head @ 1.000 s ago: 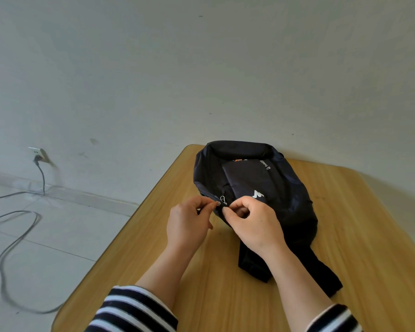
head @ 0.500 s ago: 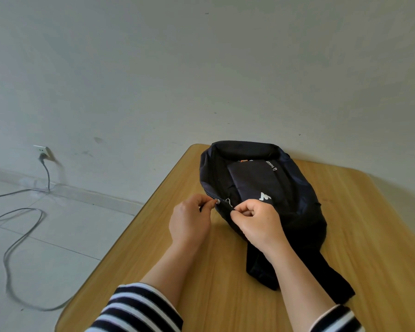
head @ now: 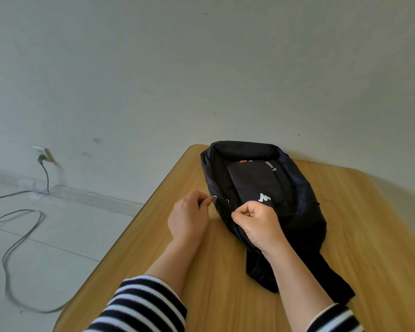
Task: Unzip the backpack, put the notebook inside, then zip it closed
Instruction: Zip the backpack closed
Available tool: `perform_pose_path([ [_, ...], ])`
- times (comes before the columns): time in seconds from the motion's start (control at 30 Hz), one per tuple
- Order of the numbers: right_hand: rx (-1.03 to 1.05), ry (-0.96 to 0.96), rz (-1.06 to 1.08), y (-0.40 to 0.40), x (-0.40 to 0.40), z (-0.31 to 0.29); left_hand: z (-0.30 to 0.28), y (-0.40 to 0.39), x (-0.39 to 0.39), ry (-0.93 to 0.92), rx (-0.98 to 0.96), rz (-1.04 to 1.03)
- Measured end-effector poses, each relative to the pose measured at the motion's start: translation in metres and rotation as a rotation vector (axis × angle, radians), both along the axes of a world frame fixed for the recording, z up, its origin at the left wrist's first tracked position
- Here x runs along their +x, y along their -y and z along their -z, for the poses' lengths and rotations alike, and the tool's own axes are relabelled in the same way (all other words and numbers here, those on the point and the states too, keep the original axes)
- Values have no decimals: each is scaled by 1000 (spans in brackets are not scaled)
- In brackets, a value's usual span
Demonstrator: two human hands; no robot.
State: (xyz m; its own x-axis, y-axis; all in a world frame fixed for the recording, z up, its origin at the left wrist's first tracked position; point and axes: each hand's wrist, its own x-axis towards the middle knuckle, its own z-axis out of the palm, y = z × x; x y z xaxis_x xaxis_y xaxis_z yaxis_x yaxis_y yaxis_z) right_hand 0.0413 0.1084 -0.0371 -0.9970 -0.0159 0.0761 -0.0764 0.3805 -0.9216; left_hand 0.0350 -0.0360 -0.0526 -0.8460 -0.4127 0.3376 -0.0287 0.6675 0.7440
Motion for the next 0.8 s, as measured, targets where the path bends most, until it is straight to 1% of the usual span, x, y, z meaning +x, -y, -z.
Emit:
perform_pose_path([
  [0.13,-81,31,4,-3,-1,1,2,0,-9,-4,-1,-24],
  [0.23,-99,41,2,-4,-1,1,2,1,-15,5,0,-39],
  [0.57,-105,63,-10,-3,0,0,1,1,-29,34,-30,-73],
  [0.8,-62,61,-24,-3,2,-1,3,2,-41,25,-63,-94],
])
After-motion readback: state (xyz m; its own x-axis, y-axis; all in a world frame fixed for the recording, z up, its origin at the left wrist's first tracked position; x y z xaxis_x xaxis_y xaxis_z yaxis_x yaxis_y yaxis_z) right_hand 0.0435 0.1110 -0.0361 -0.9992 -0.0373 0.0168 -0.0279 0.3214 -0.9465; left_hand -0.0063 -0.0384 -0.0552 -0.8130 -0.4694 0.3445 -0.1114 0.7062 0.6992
